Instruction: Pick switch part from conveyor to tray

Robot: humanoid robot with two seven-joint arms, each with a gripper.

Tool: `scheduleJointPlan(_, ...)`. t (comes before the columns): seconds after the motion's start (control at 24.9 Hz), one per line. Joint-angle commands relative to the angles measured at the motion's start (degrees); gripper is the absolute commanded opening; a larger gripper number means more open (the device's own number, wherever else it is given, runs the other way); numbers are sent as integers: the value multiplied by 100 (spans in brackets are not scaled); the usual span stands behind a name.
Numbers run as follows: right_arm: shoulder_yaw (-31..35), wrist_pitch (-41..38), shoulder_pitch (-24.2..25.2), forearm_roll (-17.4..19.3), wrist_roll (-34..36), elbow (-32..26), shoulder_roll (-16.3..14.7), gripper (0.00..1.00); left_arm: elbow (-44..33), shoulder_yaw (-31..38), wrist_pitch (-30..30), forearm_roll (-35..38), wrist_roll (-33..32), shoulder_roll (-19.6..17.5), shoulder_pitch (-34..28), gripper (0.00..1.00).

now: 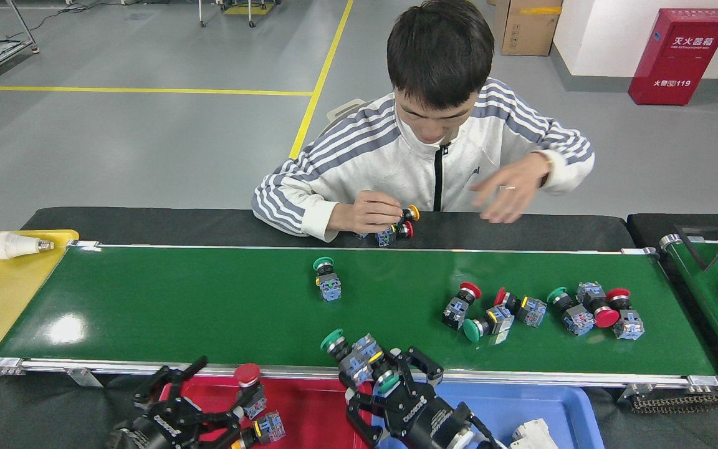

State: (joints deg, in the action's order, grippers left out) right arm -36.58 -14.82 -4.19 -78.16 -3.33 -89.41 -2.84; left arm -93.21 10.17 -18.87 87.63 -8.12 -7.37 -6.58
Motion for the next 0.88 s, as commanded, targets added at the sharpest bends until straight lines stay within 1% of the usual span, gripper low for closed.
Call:
scheduleJointPlan(0.0, -148, -47, 6, -41, 78, -94, 46, 100, -4, 38, 1096, -27, 47, -18, 16, 100)
scheduleJointPlan(0.16, -121, -47, 15, -33, 78, -103, 73, 100, -31, 11, 1070, -36, 47, -27, 25, 100)
scheduleJointPlan(0.24, 37, -12, -3, -6, 78, -130, 73, 100, -66, -24, 999, -36, 47, 8, 34, 100)
scheduleJointPlan(0.28, 327, 93, -3, 11, 78, -130, 90, 99, -75, -24, 938, -27, 47, 8, 51, 100)
scheduleJointPlan(0.32, 766, 366, 59, 11, 113, -165, 117, 96, -83, -33, 850, -9, 47, 17, 42, 100)
scheduleJointPlan(0.36, 1152, 725, 120, 11, 210, -252, 178, 95, -101, -50, 727, -9, 38, 26, 34, 100)
scheduleJointPlan(0.4, 1373, 963, 235, 11, 324, -314, 222, 95, -119, -50, 630, -9, 21, 34, 51, 100)
scheduleJointPlan(0.44, 1619, 1297, 463, 11, 544, -402, 275, 96, -127, -76, 463, -18, 3, 52, 104, 100)
scheduleJointPlan(0.52, 1962, 1895, 990, 20, 1124, -499, 275, 96, -127, -393, 270, -36, -76, 61, 385, 100)
scheduleJointPlan(0.56, 2102, 2080, 1245, 20, 1353, -516, 292, 97, -83, -604, 270, -36, -146, 78, 587, 100)
scheduleJointPlan(0.6, 2199, 2220, 1509, 20, 1467, -534, 292, 97, -4, -744, 252, -36, -287, 87, 780, 100)
scheduleJointPlan(0.64, 2234, 2282, 1606, 29, 1458, -552, 310, 97, 48, -788, 244, -53, -393, 87, 886, 100)
scheduleJointPlan(0.68, 2287, 2352, 1623, 29, 1440, -569, 319, 97, 136, -815, 244, -141, -524, 105, 1009, 100)
scheduleJointPlan(0.76, 2322, 2572, 1606, 29, 1405, -569, 433, 97, 356, -832, 252, -396, -770, 210, 1273, 100)
scheduleJointPlan(0.84, 2313, 2677, 1421, 20, 1256, -560, 433, 98, 874, -841, 270, -475, -955, 307, 1659, 100)
